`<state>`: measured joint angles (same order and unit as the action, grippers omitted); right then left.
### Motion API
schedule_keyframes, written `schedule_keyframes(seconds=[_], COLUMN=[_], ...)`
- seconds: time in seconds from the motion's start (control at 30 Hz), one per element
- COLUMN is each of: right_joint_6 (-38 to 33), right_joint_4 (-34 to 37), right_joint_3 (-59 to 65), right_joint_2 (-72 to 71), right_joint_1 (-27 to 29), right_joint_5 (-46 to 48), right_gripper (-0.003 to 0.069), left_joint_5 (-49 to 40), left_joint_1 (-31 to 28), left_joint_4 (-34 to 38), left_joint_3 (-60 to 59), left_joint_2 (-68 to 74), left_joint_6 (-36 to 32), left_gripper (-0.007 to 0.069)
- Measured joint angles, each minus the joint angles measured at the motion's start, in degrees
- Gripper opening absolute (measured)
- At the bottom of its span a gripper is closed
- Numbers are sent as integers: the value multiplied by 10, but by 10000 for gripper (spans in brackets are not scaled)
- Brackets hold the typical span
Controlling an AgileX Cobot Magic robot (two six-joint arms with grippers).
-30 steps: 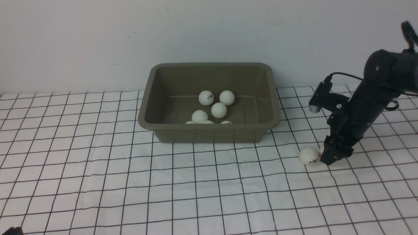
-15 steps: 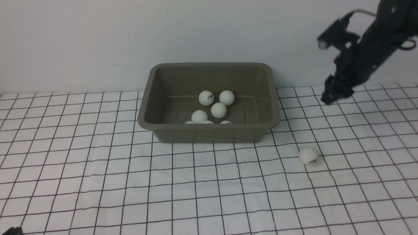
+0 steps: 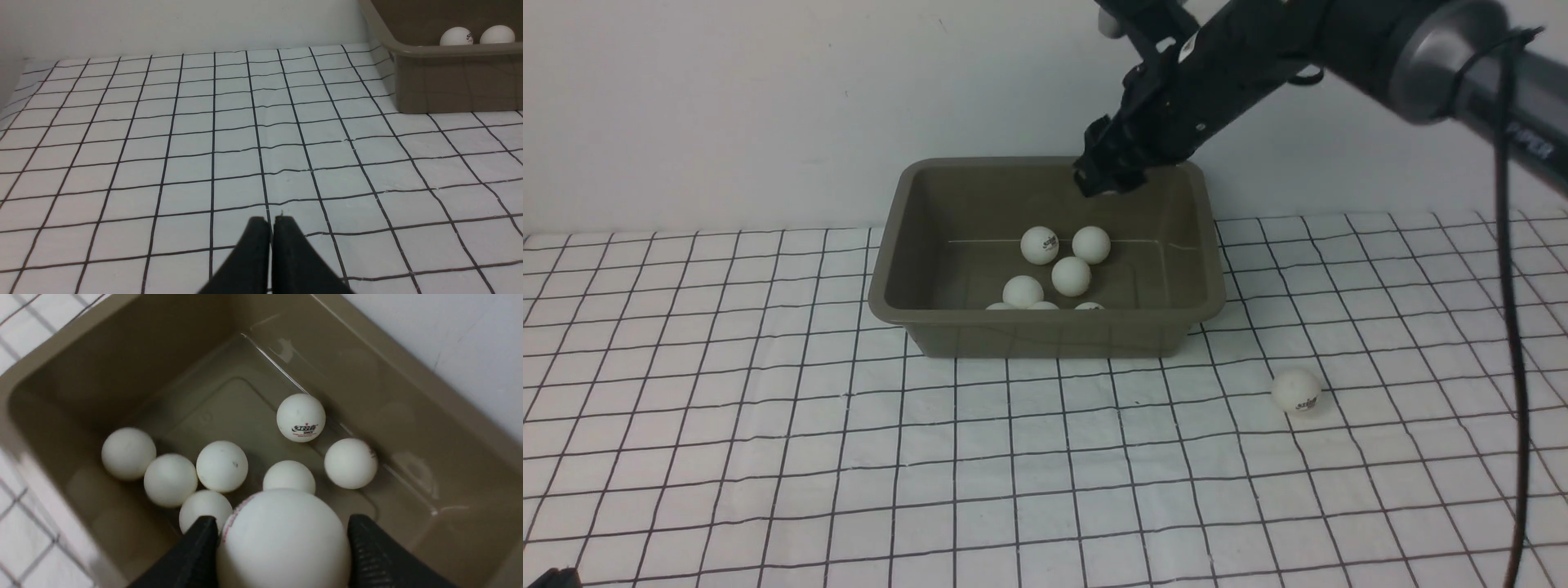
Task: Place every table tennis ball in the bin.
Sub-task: Use the right arm to put the table tennis ball into the box
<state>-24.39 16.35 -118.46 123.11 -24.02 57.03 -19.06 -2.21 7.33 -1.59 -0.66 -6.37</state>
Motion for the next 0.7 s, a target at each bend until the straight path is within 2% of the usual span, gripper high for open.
schedule_keyframes(seconds=[0.03, 0.17, 0.6, 0.7], right_joint_6=[62, 118, 124, 124], right_joint_4=[-6, -18, -22, -22], right_joint_3=[0, 0, 0, 0], right_joint_2=[17, 47, 85, 86], right_joint_1=[-3, -3, -3, -3], right_joint_5=[-17, -24, -1, -1], right_gripper=[362, 362, 362, 384], left_joint_5=[0, 0, 0, 0], left_joint_1=[0, 0, 0, 0], left_joint_4=[0, 0, 0, 0], left_joint_3=[0, 0, 0, 0], left_joint_2=[0, 0, 0, 0], left_joint_6=[0, 0, 0, 0], left_gripper=[-4, -4, -4, -4])
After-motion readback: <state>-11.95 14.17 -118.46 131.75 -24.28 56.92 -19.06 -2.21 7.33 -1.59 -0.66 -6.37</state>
